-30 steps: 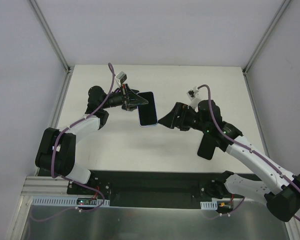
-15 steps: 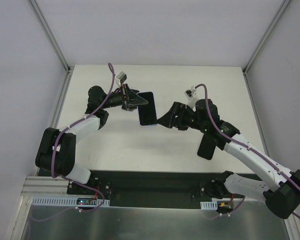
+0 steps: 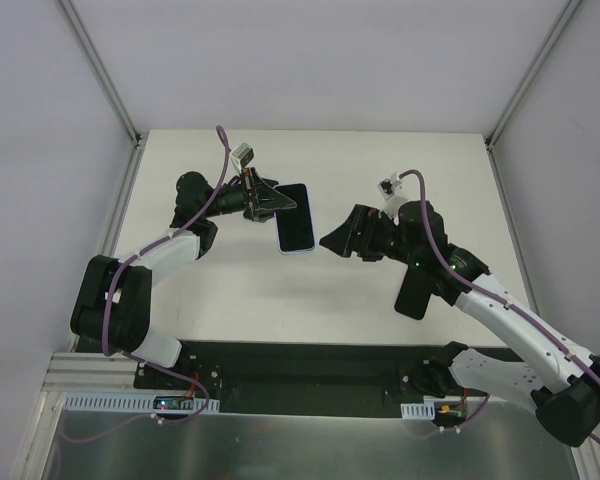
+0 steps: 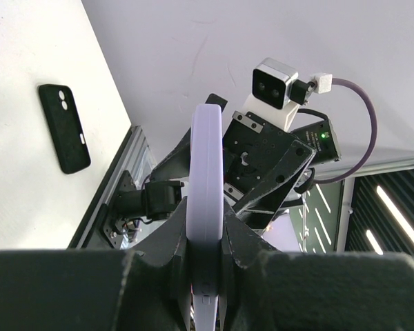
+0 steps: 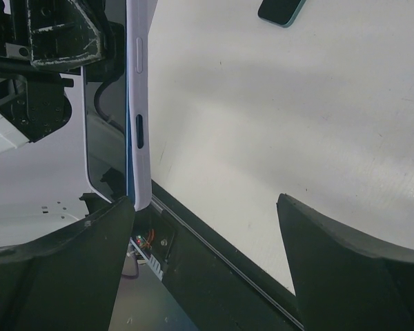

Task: Take the phone out of the phone case
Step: Remove the phone case from the phone.

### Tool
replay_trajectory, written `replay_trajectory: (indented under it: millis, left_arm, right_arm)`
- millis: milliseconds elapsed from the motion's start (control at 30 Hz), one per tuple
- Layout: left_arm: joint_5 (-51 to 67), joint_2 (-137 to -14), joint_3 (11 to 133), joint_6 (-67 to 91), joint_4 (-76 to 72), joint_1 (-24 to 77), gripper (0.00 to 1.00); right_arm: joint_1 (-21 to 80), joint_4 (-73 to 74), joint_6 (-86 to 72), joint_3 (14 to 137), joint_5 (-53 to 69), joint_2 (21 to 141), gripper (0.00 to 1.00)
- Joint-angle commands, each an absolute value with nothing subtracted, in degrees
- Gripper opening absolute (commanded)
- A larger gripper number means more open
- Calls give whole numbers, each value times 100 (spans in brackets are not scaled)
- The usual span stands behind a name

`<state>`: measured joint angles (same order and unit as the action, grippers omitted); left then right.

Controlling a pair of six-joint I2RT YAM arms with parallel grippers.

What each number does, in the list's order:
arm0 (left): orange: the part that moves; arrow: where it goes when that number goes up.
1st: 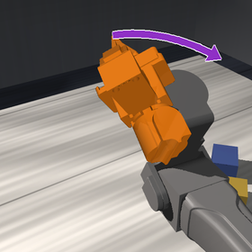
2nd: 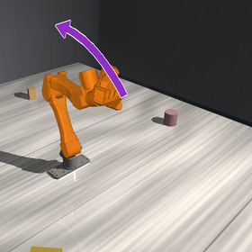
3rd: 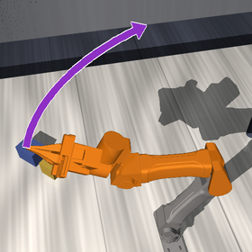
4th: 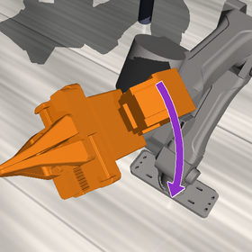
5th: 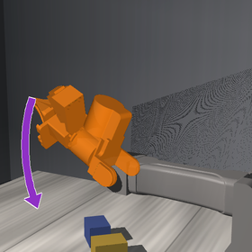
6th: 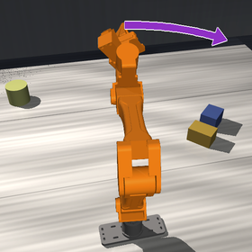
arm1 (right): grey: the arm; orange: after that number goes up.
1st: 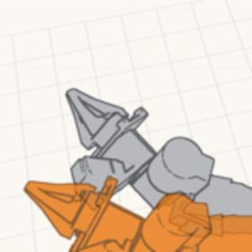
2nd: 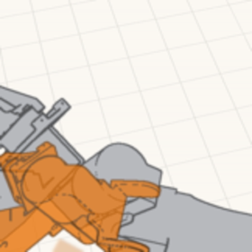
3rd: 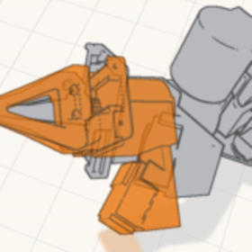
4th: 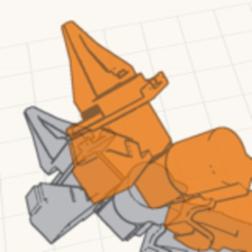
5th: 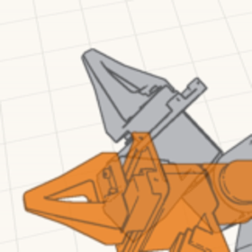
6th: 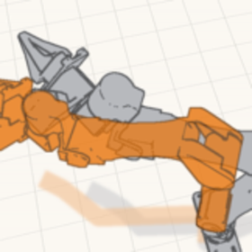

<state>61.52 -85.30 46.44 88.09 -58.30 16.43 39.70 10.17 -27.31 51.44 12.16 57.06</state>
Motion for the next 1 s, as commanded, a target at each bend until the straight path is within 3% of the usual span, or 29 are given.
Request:
replay_trajectory:
  millis: [0,967]
  left_arm:
    - [6249,-8481,4790,8938,-6416,1635,0]
    - [6249,-8481,4799,8938,-6416,1635,0]
  right_arm:
    - [3999,958,-2628,5317,1177,5730,87]
    - [4096,791,-2628,5379,1257,5941,87]
